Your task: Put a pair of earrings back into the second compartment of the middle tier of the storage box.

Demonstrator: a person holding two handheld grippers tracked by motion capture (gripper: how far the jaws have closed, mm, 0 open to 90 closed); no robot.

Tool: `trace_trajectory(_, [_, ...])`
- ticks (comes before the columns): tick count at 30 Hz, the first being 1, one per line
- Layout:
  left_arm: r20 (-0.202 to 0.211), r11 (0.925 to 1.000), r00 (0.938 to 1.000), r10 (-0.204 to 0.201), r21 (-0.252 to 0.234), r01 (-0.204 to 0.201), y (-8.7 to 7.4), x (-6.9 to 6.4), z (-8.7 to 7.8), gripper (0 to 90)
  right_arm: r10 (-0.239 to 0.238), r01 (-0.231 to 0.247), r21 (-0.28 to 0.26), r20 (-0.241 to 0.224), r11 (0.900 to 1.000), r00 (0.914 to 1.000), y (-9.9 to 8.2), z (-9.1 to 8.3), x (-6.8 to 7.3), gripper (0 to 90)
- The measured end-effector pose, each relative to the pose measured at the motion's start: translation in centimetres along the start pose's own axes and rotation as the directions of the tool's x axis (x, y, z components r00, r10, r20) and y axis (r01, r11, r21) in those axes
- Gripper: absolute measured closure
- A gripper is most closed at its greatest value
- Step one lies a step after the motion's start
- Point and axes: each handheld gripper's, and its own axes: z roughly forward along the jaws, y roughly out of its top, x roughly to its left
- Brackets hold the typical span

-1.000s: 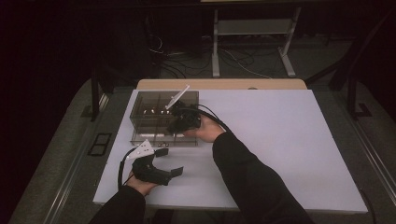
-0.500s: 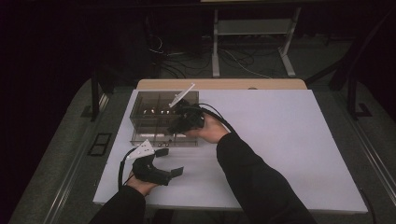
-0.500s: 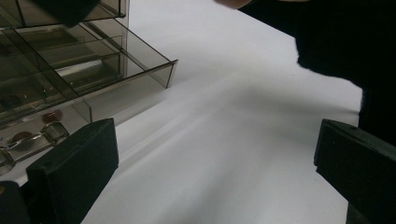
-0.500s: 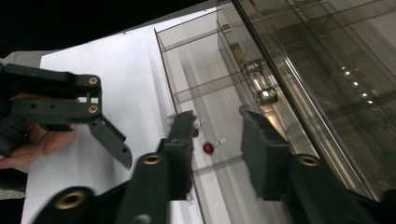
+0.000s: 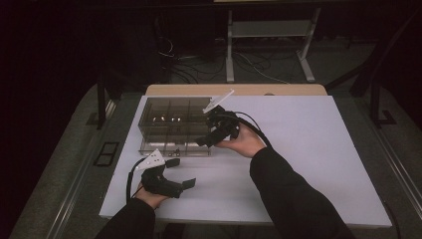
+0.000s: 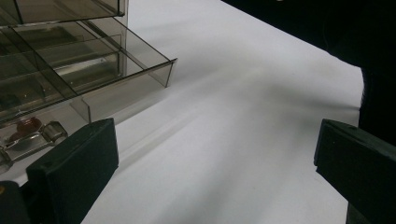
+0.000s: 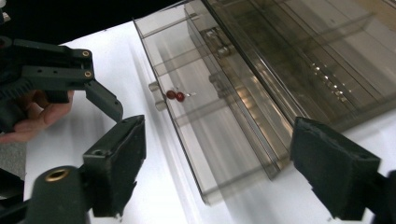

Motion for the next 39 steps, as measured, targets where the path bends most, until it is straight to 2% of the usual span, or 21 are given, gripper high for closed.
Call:
trace_trajectory(6, [0.000,1.0000,1.0000,-0.002,-0.001,0.002,0.0,0.0,0.0,0.0,0.064,-0.064,-0.016,-0.003,0.9978,0.9979,-1.6,-1.6,-0.7,9.5])
trace_trajectory(7, [-0.001,1.0000,1.0000,-0.003,0.001,0.003,0.0,0.0,0.0,0.0,0.070,-0.070,-0.019,0.001,0.9974,0.9976,-1.9,-1.9,-0.8,1.8])
trace_trajectory(8, [-0.002,1.0000,1.0000,-0.003,0.001,0.003,0.0,0.0,0.0,0.0,0.077,-0.077,-0.010,0.009,0.9970,0.9970,-2.3,-2.2,-1.0,0.2])
trace_trajectory(21, [-0.002,1.0000,1.0000,0.003,0.002,-0.003,0.0,0.0,0.0,0.0,0.139,-0.137,-0.063,0.040,0.9886,0.9894,-7.0,-6.3,-1.3,0.2])
trace_trajectory(27, [-0.004,1.0000,1.0000,-0.001,0.003,0.001,0.0,-0.1,0.1,0.0,0.178,-0.174,-0.070,0.064,0.9823,0.9819,-9.8,-7.8,-1.4,0.2])
trace_trajectory(39, [-0.008,1.0000,1.0000,0.002,0.006,-0.002,0.0,-0.1,0.0,0.0,0.225,-0.212,-0.110,0.118,0.9710,0.9672,-14.5,-10.0,-0.9,0.3])
